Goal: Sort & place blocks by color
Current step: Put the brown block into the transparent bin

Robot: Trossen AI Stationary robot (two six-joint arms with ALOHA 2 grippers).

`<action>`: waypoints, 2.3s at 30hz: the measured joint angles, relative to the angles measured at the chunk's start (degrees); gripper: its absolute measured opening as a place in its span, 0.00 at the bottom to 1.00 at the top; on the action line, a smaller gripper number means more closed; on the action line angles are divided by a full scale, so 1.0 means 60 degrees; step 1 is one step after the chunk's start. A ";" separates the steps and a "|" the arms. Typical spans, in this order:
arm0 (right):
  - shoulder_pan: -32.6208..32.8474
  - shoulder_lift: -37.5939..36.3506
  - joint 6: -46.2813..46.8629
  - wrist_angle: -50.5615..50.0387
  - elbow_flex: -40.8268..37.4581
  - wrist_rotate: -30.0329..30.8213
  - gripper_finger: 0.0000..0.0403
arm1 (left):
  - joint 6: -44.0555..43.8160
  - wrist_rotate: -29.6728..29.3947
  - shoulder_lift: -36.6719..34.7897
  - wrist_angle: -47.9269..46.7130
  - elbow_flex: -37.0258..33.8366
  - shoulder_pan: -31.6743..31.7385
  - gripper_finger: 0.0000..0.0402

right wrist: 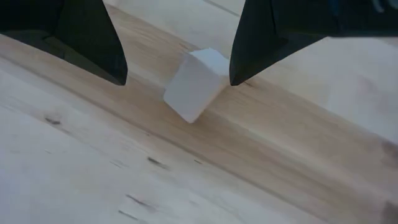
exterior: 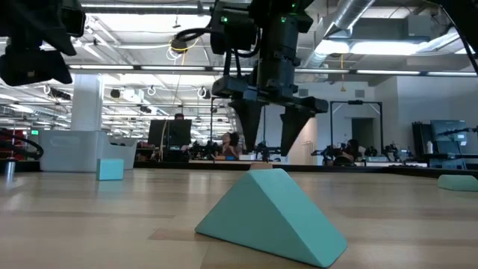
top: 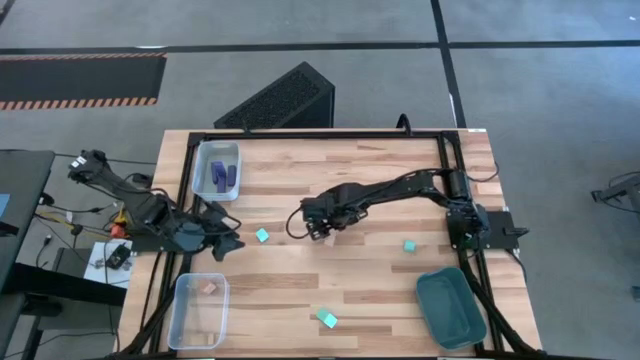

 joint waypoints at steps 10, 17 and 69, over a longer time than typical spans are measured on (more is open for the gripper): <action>0.0224 0.0975 0.1633 0.0653 0.0004 -0.0049 0.75 | 0.0100 0.0845 0.0160 -0.0005 0.0046 -0.0007 0.51; 0.0445 0.1300 0.2219 0.0739 0.0052 0.0014 0.71 | 0.0573 0.1159 0.0076 -0.0014 0.0076 -0.0007 0.51; 0.2269 0.0353 -1.1858 0.5389 0.3264 0.4043 0.33 | 0.1761 0.2192 0.0880 0.5767 -0.0175 0.2609 0.58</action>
